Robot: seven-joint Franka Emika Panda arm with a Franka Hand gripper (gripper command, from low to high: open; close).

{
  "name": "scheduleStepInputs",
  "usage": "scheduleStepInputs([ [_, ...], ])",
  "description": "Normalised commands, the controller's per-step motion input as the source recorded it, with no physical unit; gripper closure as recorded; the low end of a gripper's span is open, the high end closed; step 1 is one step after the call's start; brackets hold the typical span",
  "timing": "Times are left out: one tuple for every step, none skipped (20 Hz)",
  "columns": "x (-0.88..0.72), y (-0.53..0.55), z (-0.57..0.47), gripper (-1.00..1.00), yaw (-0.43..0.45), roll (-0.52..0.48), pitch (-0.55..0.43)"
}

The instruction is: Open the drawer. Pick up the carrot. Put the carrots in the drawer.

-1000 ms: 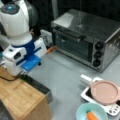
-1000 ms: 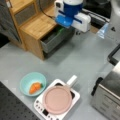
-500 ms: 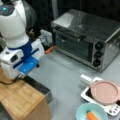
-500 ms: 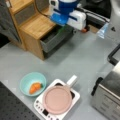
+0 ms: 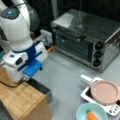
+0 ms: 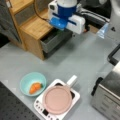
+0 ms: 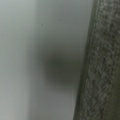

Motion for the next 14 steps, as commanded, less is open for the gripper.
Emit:
scheduleStepInputs([
  [0.15,-0.14,0.02,-1.0,-0.004,0.021,0.081],
  [0.14,-0.13,0.02,-1.0,-0.01,0.026,0.078],
  [0.13,-0.12,0.02,-1.0,-0.015,0.023,0.078],
  [0.13,-0.12,0.03,-1.0,-0.017,0.022,0.078],
  [0.13,-0.11,0.02,-1.0,-0.019,0.017,0.079],
  [0.13,-0.1,0.01,-1.0,-0.02,0.014,0.076],
  [0.13,-0.08,-0.01,-1.0,-0.02,0.0,0.077],
  [0.13,-0.06,-0.03,-1.0,-0.023,-0.01,0.073],
  [0.12,-0.05,-0.04,-1.0,-0.024,-0.012,0.072],
  [0.12,-0.03,-0.06,-1.0,-0.025,-0.015,0.07],
  [0.12,-0.02,-0.08,-1.0,-0.024,-0.021,0.076],
  [0.12,0.01,-0.09,-1.0,-0.027,-0.028,0.079],
  [0.12,0.02,-0.1,-1.0,-0.029,-0.03,0.077],
  [0.12,0.03,-0.1,-1.0,-0.033,-0.036,0.074],
])
